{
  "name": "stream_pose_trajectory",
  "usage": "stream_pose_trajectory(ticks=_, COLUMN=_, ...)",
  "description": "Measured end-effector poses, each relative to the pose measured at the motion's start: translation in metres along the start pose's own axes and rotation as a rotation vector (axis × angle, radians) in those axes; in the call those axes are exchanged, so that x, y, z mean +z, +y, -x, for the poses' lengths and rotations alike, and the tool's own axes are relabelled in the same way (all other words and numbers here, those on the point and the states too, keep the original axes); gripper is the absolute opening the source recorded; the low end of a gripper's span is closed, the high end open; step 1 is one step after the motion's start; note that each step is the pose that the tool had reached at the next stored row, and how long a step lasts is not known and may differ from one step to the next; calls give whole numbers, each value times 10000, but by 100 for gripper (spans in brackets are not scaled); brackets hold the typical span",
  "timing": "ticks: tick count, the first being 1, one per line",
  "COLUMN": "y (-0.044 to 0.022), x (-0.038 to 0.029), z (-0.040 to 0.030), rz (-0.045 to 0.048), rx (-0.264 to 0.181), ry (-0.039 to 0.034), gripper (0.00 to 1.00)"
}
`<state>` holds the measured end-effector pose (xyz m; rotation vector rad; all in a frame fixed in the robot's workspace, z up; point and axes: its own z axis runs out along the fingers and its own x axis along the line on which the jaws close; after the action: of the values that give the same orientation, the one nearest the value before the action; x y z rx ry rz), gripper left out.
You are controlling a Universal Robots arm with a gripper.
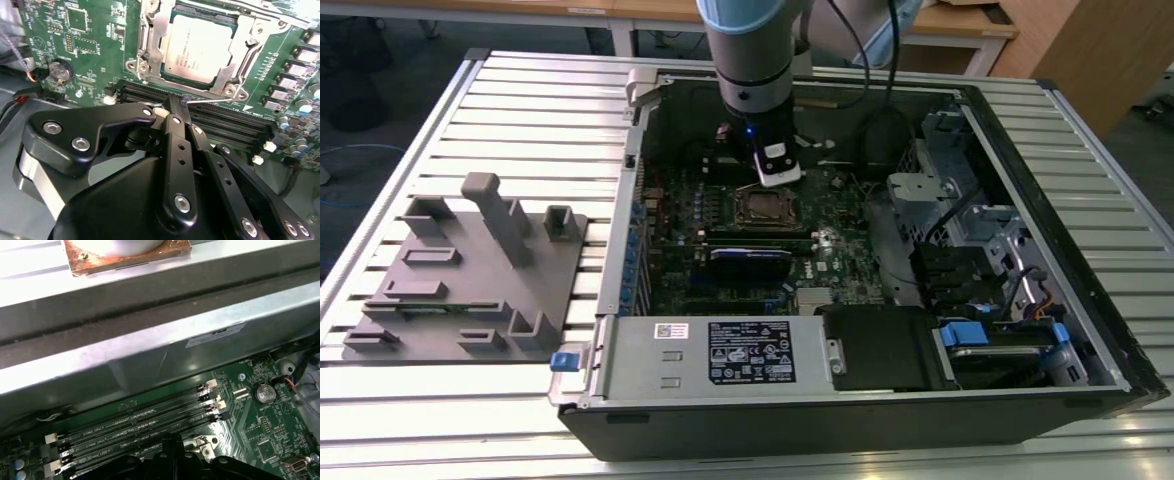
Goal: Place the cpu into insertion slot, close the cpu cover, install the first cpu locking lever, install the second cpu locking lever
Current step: 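Install the first cpu locking lever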
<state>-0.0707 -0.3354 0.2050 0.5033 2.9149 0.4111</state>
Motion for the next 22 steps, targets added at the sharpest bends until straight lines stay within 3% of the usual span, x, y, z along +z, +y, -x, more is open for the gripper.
stream_pose_trajectory(ticks=4, y=-4, x=3, z=-9, rz=130, rx=-61, ry=-265, gripper=10)
stream_pose_trajectory(ticks=6, y=-6, x=5, z=-9, rz=190, rx=-78, ry=-345, gripper=10)
stream_pose_trajectory(ticks=10, y=-13, x=9, z=-12, rz=535, rx=-20, ry=-300, gripper=10)
stream_pose_trajectory(ticks=12, y=-15, x=10, z=-13, rz=616, rx=-3, ry=-289, gripper=10)
stream_pose_trajectory(ticks=20, y=-17, x=14, z=-14, rz=646, rx=-8, ry=-310, gripper=10)
stream_pose_trajectory(ticks=22, y=-22, x=24, z=-22, rz=662, rx=-18, ry=-348, gripper=10)
